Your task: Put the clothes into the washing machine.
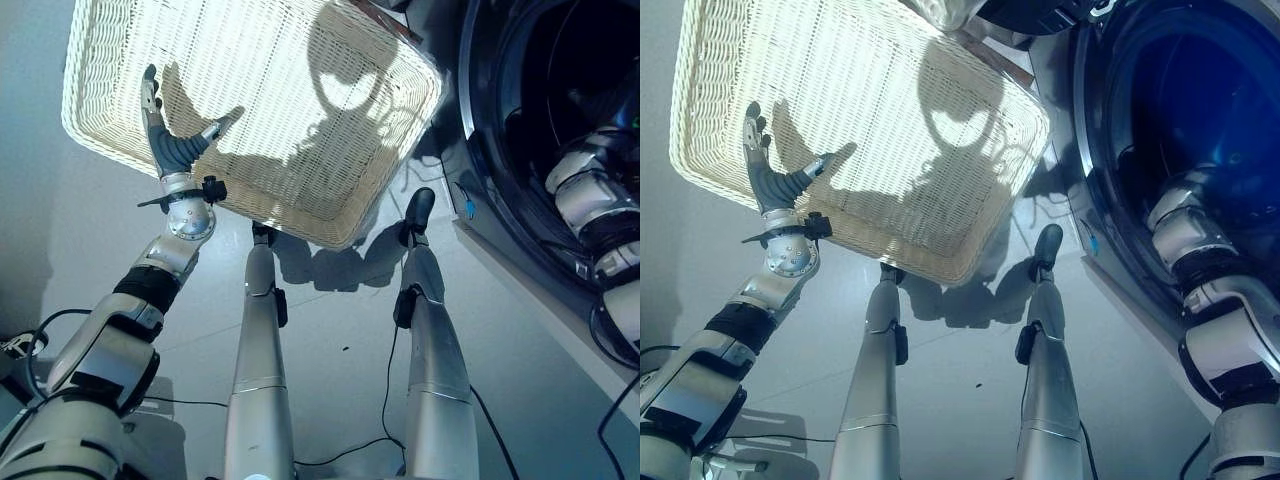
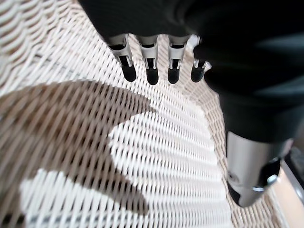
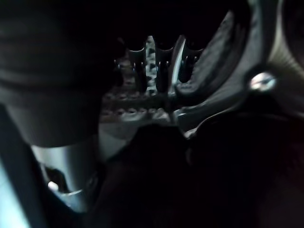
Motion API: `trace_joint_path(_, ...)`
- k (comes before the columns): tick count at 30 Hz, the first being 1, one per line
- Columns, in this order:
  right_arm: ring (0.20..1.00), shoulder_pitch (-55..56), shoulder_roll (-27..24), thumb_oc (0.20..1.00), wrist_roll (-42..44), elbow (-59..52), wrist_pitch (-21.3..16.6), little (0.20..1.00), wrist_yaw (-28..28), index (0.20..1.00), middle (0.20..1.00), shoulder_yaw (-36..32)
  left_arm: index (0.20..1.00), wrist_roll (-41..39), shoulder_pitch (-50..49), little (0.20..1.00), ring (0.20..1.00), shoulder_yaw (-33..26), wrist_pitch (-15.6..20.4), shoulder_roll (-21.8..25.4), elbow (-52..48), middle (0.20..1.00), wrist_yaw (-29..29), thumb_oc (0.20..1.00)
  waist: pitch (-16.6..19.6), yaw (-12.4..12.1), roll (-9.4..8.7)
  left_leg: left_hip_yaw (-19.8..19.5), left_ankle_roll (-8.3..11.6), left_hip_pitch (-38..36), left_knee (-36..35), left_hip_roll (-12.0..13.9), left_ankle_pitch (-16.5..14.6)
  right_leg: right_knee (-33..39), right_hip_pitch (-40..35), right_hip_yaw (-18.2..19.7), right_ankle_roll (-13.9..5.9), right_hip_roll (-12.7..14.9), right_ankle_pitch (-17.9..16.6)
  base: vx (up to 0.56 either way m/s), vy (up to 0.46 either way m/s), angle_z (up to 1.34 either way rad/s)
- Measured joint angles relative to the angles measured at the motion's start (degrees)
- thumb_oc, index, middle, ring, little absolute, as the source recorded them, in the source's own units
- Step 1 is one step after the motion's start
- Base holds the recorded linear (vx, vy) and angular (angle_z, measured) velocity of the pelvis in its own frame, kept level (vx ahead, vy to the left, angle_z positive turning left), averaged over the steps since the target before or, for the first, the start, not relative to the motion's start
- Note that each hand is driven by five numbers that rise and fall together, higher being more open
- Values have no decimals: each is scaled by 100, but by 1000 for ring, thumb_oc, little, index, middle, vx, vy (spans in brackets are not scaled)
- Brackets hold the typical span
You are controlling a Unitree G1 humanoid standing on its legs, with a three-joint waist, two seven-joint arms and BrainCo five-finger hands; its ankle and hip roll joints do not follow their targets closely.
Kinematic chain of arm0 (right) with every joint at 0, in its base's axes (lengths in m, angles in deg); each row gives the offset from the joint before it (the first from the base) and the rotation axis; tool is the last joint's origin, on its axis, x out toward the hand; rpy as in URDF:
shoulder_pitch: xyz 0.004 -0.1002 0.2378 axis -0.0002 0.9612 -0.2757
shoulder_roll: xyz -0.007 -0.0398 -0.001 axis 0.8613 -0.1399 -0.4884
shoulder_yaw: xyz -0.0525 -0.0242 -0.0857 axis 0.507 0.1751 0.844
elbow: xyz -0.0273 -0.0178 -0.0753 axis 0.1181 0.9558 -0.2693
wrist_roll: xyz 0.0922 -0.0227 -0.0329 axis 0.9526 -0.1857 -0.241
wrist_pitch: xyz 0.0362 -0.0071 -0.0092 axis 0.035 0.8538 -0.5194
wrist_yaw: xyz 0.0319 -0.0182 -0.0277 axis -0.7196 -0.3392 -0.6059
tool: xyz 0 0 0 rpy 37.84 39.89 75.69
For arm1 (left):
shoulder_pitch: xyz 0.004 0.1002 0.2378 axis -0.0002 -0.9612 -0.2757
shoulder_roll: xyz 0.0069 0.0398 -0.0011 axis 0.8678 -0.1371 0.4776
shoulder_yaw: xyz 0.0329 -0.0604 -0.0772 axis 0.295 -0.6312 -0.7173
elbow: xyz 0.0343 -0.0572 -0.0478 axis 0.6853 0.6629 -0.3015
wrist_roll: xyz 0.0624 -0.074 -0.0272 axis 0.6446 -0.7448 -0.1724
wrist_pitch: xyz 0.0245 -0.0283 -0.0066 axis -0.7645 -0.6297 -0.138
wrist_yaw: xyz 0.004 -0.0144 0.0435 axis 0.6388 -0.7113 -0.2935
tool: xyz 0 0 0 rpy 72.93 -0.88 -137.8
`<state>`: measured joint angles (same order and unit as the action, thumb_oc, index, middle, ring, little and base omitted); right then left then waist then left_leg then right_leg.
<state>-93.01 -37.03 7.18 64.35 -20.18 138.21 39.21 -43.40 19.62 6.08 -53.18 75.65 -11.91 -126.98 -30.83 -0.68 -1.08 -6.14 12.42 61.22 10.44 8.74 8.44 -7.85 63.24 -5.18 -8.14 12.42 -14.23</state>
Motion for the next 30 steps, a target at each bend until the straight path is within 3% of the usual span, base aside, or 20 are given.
trace_joint_path(6, 1000, 646, 204, 1000, -379, -624, -371, 1000, -24, 1000, 1000, -150, 1000, 103, -92, 1000, 1000, -141, 7, -174, -10, 1000, -56, 1000, 0, 132, 0, 31, -1, -1, -14, -1, -1, -3, 25, 33, -10, 2, 11, -3, 18, 0)
trace_joint_path(16, 1000, 1384, 692, 1000, -1009, -1404, -800, 1000, -171, 1000, 1000, -366, 1000, 566, -333, 1000, 1000, -186, 5, -563, -35, 1000, -258, 1000, 0, 152, 0, 164, -4, -90, -17, -2, -2, -99, 85, 172, -6, 1, 24, -5, 20, -2)
trace_joint_path(24, 1000, 2095, 1038, 1000, -1510, -1805, -1108, 1000, -633, 1000, 1000, -351, 1000, 805, -1088, 1000, 1000, -269, -40, -856, -54, 1000, -182, 1000, -1, 175, -2, 296, -47, -795, -107, -18, -30, -283, -416, 294, -11, 27, 162, -36, 41, -1)
trace_joint_path(30, 1000, 2614, 1282, 1000, -1635, -1822, -1442, 1000, -927, 1000, 1000, -330, 1000, 803, -1531, 1000, 1000, -273, -105, -1066, -28, 1000, 219, 1000, -1, 153, -2, 325, -61, -1459, -279, -17, -40, -206, -1031, 279, -24, 40, 199, -44, 12, 1)
